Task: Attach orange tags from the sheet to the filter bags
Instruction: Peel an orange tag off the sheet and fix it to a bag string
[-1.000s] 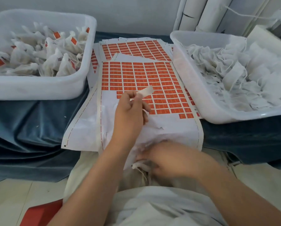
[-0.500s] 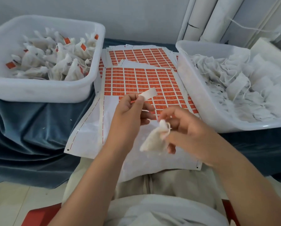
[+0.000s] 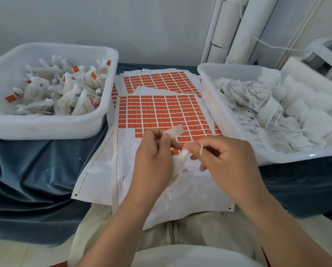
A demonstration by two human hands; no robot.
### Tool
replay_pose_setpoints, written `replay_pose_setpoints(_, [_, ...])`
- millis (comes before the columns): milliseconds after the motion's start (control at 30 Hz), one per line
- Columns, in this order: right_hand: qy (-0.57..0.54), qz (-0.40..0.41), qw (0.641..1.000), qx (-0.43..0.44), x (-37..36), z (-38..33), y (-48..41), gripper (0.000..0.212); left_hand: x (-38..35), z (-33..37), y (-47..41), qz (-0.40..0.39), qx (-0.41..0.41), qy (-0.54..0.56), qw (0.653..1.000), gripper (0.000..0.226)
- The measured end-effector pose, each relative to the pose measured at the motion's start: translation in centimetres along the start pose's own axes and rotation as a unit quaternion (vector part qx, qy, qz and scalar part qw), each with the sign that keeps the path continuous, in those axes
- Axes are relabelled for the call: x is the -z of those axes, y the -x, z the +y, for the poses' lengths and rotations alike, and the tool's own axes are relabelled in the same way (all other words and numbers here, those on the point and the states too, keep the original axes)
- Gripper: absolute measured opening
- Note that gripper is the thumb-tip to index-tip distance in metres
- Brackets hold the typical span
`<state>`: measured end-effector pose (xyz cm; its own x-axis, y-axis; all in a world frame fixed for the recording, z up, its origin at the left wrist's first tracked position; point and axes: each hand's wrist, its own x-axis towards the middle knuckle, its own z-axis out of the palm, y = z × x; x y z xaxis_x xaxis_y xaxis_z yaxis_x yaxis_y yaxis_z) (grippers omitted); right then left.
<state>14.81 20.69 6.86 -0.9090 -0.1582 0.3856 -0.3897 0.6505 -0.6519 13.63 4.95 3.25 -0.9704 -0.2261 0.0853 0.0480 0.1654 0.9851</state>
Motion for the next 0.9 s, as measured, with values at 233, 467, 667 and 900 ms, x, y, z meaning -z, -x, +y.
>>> replay_pose_setpoints(233, [-0.008,-0.092,0.996,-0.014,2.0,0.0,-0.4,0.042,0.5,0.0,-0.3,-0.03,-0.006,-0.046,0.998,0.015])
replay_pose_setpoints(467, [0.048,-0.116,0.984,0.123,2.2,-0.2,0.0,0.046,1.6,0.4,-0.2,-0.126,-0.011,-0.003,0.992,0.012])
replay_pose_setpoints(667, [0.081,-0.158,0.969,0.174,1.3,-0.1,0.1,0.033,1.3,0.6,0.5,-0.224,0.017,0.066,0.972,0.014])
replay_pose_setpoints(900, [0.101,-0.017,0.975,0.197,1.5,0.4,-0.2,0.038,0.9,0.6,0.9,-0.233,0.04,0.109,0.966,0.018])
